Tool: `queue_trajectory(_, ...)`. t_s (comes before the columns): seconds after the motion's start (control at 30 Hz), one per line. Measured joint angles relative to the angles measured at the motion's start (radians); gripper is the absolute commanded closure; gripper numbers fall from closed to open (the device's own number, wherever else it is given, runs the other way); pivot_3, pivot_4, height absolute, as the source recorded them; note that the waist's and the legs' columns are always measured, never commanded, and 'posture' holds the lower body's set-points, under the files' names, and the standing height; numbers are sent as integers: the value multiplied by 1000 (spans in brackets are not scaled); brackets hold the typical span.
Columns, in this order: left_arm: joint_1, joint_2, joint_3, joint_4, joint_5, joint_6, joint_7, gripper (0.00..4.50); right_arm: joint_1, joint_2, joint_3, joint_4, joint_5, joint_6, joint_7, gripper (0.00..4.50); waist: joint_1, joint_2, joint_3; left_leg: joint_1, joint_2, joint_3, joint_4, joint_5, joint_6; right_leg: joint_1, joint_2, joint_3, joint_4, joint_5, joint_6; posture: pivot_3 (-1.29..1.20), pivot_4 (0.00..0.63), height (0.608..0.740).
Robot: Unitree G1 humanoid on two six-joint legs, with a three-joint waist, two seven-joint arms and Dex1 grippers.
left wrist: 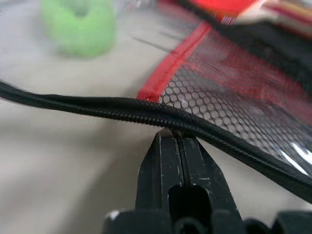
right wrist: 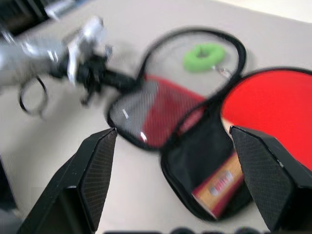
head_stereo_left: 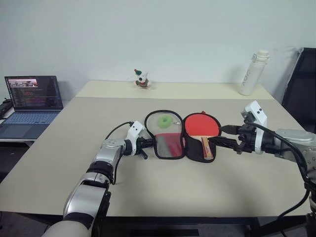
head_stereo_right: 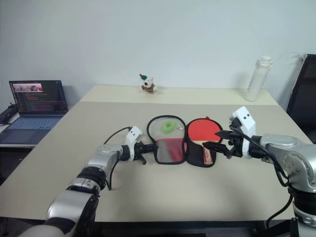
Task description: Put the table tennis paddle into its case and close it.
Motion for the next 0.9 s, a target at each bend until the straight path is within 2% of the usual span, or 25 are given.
queue_trajectory(0.17,-124,-39,20,53,1,-34,-26,4480,39,-92,-14,50,-17,-59,61,442,1,0,0,0,0,0,0,1,-2,0,0,-1,0,0,0,0,150,740)
queue_trajectory(0.37,-277,-192,20,84,4,-71,-61,4480,63,-139,-27,98,-17,-70,81,442,3,-1,0,-1,-2,-1,1,2,-3,0,3,0,-1,0,0,0,150,740)
queue_trajectory(0.53,-322,-286,19,109,16,-93,-56,4480,59,-142,-33,137,-17,-66,57,442,-6,0,0,0,0,1,0,2,-4,-1,3,0,0,0,1,0,150,740)
queue_trajectory(0.67,-318,-276,19,119,22,-100,-79,4480,16,-127,-32,179,-24,-52,5,442,-13,0,0,3,1,2,-1,2,-4,-1,3,1,2,0,0,0,150,740)
queue_trajectory(0.77,-288,-229,22,98,22,-110,-112,4480,-3,-99,-17,206,-32,-53,-19,442,-13,0,0,4,2,3,-1,2,-4,0,3,1,2,0,0,0,150,740)
queue_trajectory(0.83,-238,-183,40,51,13,-106,-133,4500,-18,-51,2,246,-49,-54,-37,100,-14,0,0,4,2,4,-1,2,-4,0,3,2,2,0,0,0,150,740)
queue_trajectory(0.9,-155,-133,62,-53,-15,-72,-157,4500,-36,2,37,303,-71,-66,-56,23,-16,0,0,5,2,5,-1,3,-4,1,2,2,2,0,0,0,150,740)
